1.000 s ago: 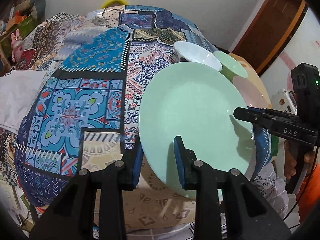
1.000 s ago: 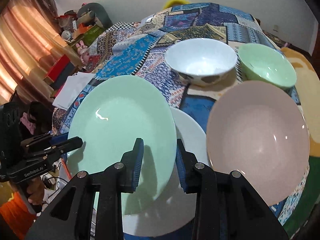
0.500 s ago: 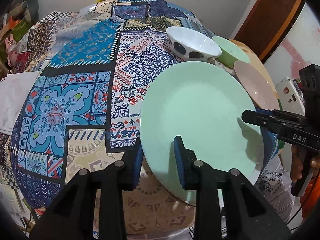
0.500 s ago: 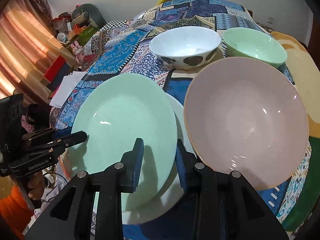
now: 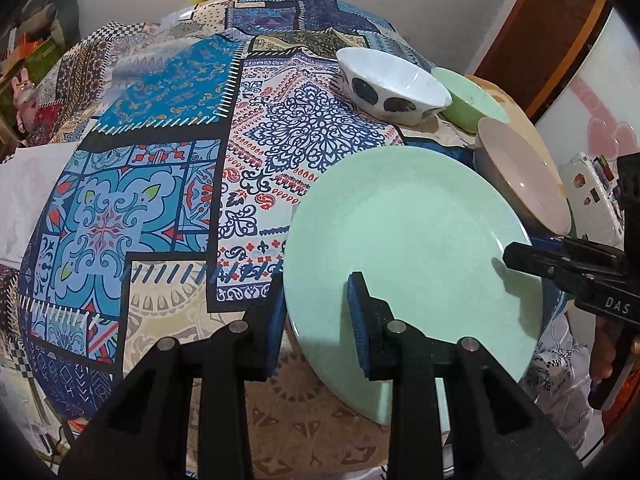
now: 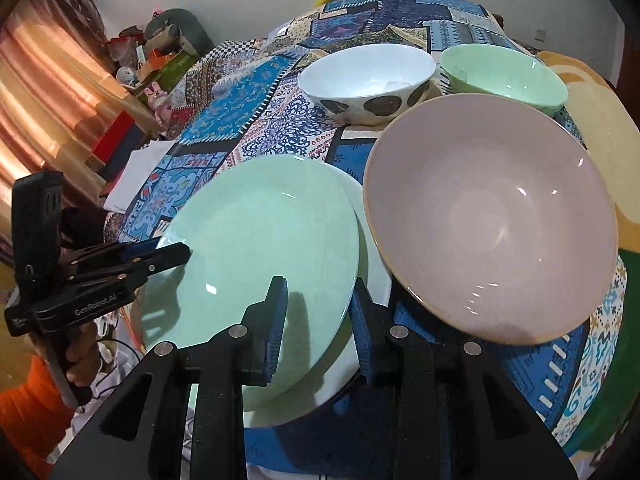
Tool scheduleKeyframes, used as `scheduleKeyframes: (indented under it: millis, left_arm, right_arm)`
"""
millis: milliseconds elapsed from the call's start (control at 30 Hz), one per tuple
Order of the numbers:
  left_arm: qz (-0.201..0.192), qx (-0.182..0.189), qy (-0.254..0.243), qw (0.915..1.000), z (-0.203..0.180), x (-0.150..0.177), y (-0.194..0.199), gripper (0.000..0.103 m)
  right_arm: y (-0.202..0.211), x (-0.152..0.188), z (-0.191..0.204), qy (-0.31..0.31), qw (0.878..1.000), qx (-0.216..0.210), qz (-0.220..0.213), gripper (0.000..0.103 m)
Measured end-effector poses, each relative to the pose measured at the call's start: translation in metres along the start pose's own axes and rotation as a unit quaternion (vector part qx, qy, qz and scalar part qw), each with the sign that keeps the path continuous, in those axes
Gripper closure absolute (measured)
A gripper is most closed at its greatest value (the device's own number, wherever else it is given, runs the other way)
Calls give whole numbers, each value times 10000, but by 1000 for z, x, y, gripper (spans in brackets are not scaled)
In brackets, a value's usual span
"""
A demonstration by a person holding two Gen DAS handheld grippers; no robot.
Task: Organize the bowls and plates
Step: 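Lower the green plate onto the white plate and open the left tool, then move the left tool forward to the rim of the pink bowl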
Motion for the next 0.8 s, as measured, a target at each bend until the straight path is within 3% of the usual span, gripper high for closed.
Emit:
scheduleKeyframes:
  millis: [433, 600, 733, 800]
  left_arm:
    - [-19, 66, -32, 10000, -1, 10, 10, 73]
    - [-339, -207, -104, 9992, -5, 14, 28, 62]
    - [-577, -294, -145, 9978, -10, 13, 45, 60]
    - [-678, -323, -192, 9970, -15, 10, 51, 53]
  right_arm:
    - [9, 11, 5, 50, 9996, 213, -175, 73]
    - [22, 13, 5, 114, 9980, 456, -411, 73]
    - [38, 13, 4, 104, 9966, 471, -667, 73]
    - [46, 13, 4, 115, 9956, 480, -793, 73]
Point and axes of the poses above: each gripper's, at about its wrist camera, not at the fingertips, and y roughly against the way its jaws point, z to its left, x to its underside, the point moved 1 cm from there along -y, roughly the way its jaws point, and after that the axes turned 13 degrees about z, right-handed, at the moved point
